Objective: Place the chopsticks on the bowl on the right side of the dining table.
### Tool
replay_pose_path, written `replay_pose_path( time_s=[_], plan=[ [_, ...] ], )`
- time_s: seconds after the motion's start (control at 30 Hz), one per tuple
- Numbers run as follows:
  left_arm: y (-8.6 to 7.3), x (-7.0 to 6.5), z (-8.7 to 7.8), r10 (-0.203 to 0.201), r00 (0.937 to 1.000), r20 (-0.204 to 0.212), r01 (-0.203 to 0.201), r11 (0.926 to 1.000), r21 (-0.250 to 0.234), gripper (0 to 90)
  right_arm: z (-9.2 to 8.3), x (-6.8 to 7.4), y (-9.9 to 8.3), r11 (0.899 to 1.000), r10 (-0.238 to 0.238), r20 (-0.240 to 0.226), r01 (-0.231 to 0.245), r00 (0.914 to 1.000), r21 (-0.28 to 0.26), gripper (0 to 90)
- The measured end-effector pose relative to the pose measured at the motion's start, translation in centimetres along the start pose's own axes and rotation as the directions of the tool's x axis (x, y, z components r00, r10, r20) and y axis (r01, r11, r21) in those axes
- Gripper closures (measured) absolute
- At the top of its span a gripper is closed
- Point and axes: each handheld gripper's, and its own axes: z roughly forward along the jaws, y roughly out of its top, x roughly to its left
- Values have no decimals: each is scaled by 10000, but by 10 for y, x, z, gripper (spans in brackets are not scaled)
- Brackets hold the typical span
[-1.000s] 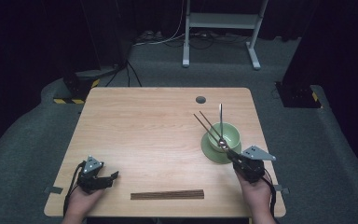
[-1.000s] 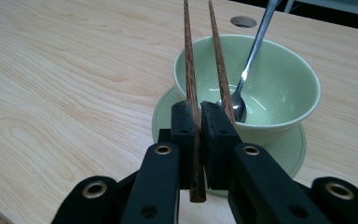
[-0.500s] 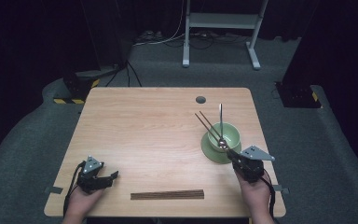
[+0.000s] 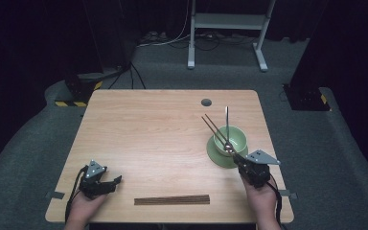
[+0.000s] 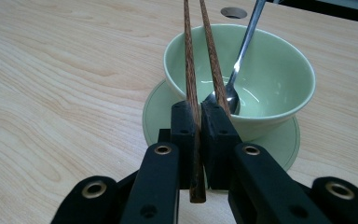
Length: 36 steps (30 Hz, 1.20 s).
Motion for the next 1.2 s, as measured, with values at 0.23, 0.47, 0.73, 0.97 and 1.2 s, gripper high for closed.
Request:
replay_pose_path(
  time_s=[0.23, 0.47, 0.73, 0.97, 1.2],
  plan=[
    [0, 0, 0, 50, 10000, -15, -50, 10000, 6, 249, 2, -2, -1, 10000, 52, 79, -52, 10000, 71, 840],
    [0, 0, 0, 14, 10000, 4, -14, 10000, 1, 250, 4, -2, 0, 10000, 14, 156, -15, 9999, 81, 838],
    [0, 0, 0, 52, 10000, -17, -52, 10000, 4, 251, 3, -2, -1, 10000, 50, 208, -52, 9998, 57, 832],
    [0, 0, 0, 57, 10000, -23, -57, 10000, 4, 252, -5, -4, 2, 9993, 196, 243, -188, 9995, -314, 724],
    [0, 0, -1, 1, 10000, -28, -1, 10000, 14, 254, -17, -10, -5, 9975, 169, 406, -140, 9990, -697, 462]
  ],
)
